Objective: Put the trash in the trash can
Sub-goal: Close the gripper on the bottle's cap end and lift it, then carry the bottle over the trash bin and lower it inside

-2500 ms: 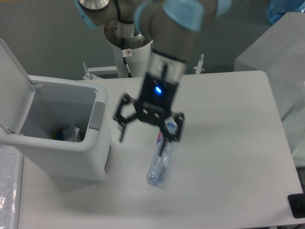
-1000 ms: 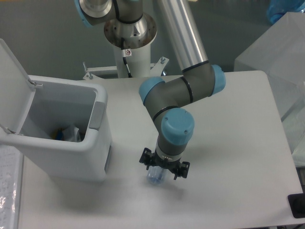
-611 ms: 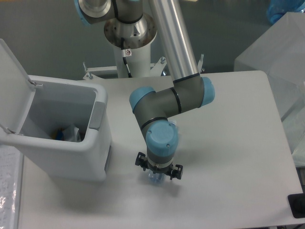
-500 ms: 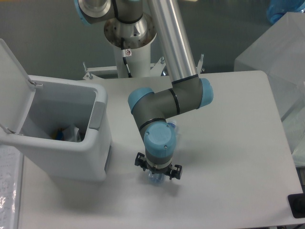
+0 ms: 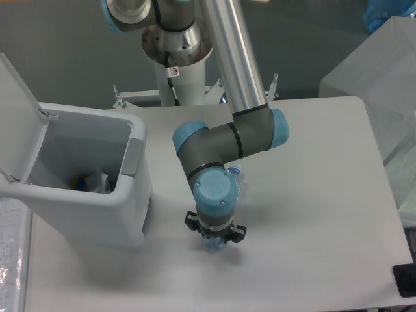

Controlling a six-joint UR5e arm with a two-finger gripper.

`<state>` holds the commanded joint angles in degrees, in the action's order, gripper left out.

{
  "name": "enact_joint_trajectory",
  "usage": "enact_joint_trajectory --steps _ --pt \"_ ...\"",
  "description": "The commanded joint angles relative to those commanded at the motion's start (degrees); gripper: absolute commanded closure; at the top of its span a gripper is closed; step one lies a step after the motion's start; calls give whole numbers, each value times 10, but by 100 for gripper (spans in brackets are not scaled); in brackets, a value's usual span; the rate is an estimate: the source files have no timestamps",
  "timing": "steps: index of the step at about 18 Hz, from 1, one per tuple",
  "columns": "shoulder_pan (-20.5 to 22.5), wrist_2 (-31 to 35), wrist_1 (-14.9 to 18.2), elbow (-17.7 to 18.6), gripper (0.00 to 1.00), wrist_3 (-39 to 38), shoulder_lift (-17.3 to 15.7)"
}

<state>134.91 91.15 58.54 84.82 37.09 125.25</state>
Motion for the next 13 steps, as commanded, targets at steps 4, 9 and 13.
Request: enact_joint_trajectory --steps 4,9,13 --pt "5 -26 1 -34 60 -1 -18" --pt "43 -153 -4 -61 60 -1 -72" --pt "66 -280 -9 -83 59 -29 -109"
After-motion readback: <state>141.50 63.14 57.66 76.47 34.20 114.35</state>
